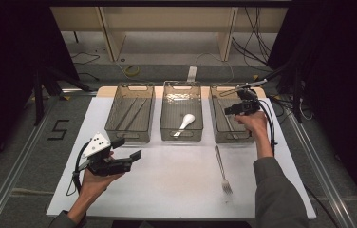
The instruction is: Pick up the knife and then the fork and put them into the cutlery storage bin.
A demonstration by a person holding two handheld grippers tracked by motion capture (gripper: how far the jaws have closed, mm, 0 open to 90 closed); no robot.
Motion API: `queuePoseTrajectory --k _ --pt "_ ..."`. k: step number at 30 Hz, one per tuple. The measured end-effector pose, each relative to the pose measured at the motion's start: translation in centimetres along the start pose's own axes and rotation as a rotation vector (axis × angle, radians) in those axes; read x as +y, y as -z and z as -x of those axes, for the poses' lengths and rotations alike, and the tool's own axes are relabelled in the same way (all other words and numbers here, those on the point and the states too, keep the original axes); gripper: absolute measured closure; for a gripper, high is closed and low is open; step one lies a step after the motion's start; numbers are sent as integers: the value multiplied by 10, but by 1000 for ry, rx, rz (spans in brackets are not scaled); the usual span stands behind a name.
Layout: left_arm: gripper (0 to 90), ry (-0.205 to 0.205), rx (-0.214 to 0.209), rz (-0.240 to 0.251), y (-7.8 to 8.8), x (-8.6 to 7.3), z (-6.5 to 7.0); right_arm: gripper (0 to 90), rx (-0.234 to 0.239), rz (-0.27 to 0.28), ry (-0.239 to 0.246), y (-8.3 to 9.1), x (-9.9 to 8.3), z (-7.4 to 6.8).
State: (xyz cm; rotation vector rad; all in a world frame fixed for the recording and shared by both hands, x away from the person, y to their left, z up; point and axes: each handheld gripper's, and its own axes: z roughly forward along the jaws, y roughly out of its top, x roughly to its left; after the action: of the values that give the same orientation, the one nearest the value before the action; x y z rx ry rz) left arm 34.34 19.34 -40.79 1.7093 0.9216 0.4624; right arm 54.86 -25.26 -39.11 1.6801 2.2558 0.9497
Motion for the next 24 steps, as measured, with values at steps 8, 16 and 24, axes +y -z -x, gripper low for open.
queuePoseTrajectory --k 8,16,24 --pt "196 0 1 1 0 0 0 495 107 27 130 17 -7 -25" --pt "197 -2 2 4 0 0 0 486 200 44 256 33 -33 -56" --pt "195 3 3 5 0 0 0 496 205 27 320 28 -65 -68"
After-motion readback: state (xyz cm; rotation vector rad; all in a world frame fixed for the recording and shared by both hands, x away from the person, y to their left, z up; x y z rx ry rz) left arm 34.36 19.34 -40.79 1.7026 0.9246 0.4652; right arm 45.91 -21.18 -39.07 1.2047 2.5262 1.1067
